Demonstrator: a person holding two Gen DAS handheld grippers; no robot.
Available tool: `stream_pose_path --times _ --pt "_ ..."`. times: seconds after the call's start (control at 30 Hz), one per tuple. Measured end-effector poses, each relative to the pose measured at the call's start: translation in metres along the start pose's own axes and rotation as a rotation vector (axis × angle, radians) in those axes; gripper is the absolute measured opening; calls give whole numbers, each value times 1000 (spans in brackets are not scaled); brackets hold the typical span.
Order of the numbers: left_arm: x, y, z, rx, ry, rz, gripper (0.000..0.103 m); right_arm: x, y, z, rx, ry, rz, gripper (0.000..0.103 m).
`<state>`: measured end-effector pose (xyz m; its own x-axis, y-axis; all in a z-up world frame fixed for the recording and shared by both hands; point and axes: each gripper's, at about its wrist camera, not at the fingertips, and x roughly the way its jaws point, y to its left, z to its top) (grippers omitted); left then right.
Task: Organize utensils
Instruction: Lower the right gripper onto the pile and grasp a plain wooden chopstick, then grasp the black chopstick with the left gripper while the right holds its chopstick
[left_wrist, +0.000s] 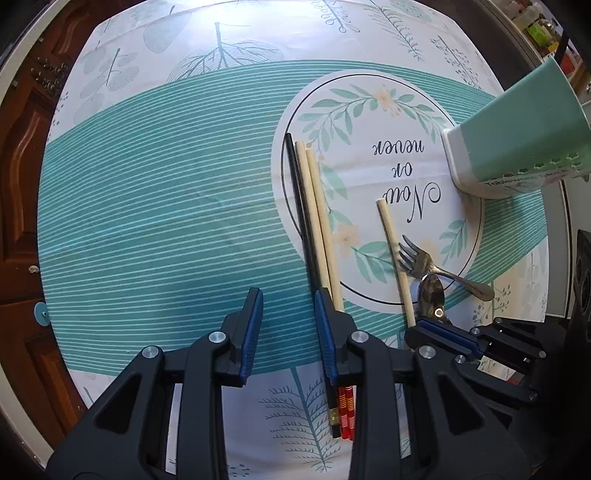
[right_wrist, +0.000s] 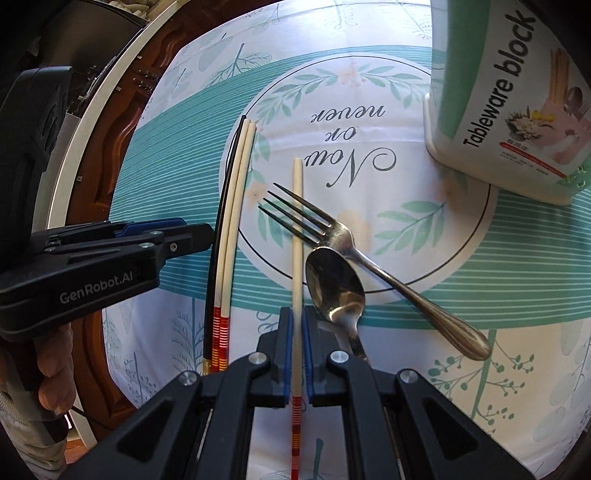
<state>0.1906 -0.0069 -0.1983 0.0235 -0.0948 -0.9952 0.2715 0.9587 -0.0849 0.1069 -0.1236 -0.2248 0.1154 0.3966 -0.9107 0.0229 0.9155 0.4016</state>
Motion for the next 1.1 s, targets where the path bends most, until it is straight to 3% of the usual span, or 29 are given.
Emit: stream_pose_path --times 0.53,0.67,0.77,1.1 --pt "7 -22 9 22 37 89 26 1 1 1 3 -2 9 5" --pt "10 -19 8 -3 55 73 26 1 0 1 2 -2 13 5" --pt "4 -17 10 -34 54 17 26 1 0 0 -1 -4 16 5" --pt "9 -40 6 17 70 43 26 1 -2 1 3 -3 25 5"
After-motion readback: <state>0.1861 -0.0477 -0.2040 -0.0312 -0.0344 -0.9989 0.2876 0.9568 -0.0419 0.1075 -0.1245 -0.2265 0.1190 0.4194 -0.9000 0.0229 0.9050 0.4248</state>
